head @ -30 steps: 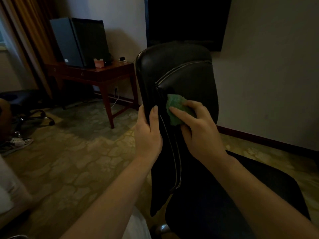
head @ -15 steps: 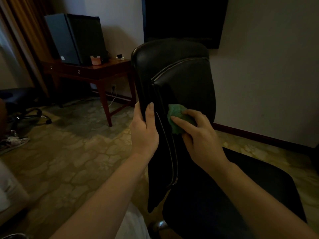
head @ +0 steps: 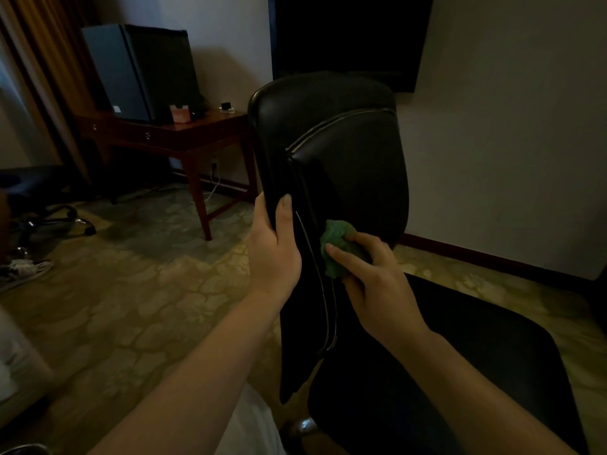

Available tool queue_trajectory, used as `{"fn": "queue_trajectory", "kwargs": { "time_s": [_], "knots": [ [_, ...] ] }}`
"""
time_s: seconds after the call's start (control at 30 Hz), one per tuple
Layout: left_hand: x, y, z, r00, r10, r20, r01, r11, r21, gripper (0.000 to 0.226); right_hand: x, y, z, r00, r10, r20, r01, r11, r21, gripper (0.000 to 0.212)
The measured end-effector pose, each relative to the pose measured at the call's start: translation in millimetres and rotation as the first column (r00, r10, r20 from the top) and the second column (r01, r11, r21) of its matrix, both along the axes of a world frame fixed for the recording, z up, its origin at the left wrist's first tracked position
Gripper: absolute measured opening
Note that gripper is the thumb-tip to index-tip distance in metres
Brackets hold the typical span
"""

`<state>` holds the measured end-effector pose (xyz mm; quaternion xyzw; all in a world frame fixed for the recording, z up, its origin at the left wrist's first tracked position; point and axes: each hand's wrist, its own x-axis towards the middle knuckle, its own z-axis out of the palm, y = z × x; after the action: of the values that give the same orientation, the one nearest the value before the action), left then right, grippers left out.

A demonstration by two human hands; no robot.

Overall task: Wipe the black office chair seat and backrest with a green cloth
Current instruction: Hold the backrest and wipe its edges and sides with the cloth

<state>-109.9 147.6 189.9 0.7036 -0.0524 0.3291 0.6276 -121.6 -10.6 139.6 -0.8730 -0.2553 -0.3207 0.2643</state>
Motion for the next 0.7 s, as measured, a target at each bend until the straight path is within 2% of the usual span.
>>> {"fn": "queue_trajectory", "kwargs": {
  "time_s": [0.13,0.27,0.53,0.7],
  "knots": [
    [-3,-1,3,1.000,-0.013,-0.006,0.013,1.000,-0.004,0.017,7,0,18,0.999,-0.024,0.027,0.023,0.999,0.027,0.048],
    [-5,-1,5,1.000,-0.017,-0.022,0.017,1.000,-0.002,0.014,12,8,34,0.998,-0.027,0.061,0.026,1.000,0.013,0.046],
    [-5,-3,6,1.000,-0.006,-0.024,0.006,1.000,-0.005,0.013,-4,5,-10,0.999,-0.046,0.010,0.046,0.999,0.016,0.049],
    [-6,-4,7,1.000,0.003,-0.030,-0.003,1.000,-0.001,0.013,-4,0,-2,0.998,-0.055,0.009,0.055,0.998,0.001,0.048]
  ]
}}
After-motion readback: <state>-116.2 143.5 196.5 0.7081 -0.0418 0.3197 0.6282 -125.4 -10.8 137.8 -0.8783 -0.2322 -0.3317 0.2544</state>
